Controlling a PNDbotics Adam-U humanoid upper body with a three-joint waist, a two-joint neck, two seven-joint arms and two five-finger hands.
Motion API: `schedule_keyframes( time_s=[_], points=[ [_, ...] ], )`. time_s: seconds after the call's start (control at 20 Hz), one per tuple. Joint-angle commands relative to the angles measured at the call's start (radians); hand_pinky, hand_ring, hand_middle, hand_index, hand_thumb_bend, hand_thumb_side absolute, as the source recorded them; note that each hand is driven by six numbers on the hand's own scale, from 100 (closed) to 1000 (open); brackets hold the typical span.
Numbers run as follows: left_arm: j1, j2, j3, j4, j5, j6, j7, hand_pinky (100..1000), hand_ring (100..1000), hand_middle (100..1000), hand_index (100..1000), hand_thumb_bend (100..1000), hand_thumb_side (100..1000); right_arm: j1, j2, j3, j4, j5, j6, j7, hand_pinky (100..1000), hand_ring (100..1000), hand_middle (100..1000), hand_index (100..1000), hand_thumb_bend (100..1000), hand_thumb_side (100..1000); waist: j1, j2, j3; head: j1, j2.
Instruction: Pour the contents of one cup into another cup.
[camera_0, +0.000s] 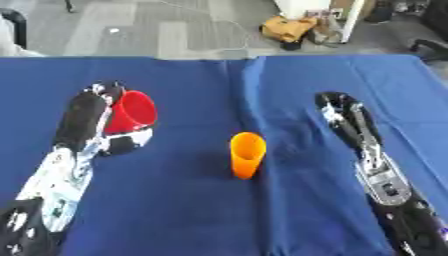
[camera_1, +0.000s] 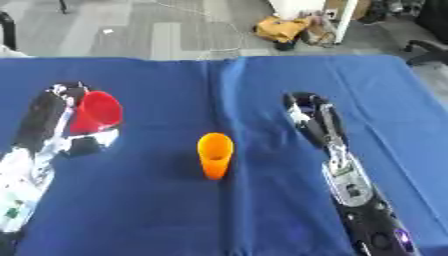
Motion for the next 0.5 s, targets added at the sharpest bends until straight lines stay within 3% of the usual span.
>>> schedule_keyframes(
  time_s=[0.05,0.25,0.5],
  points=[
    [-0.017,-0.064,0.007,0.054,0.052,-0.033,0.033,326,447,446,659,998,440,-0.012,-0.016,-0.074,-0.076,-0.054,0.047,-0.051,674,765,609,764,470,806,-0.001,-0.012,0.007,-0.012,-0.003],
    [0.0,-0.083,-0.023,0.067,0.12,-0.1,0.06,419,545,553,723,1000,608,-0.007,-0.023,-0.053,-0.127,-0.122,0.098,-0.119,664,750,594,759,470,810,-0.001,-0.011,0.012,-0.016,-0.004],
    [0.04,-0.085,-0.041,0.014,0.196,-0.176,0.101,527,650,672,770,1000,763,0.001,-0.034,-0.011,-0.139,-0.198,0.096,-0.195,655,741,585,756,473,814,-0.002,-0.011,0.014,-0.017,-0.005]
  ],
)
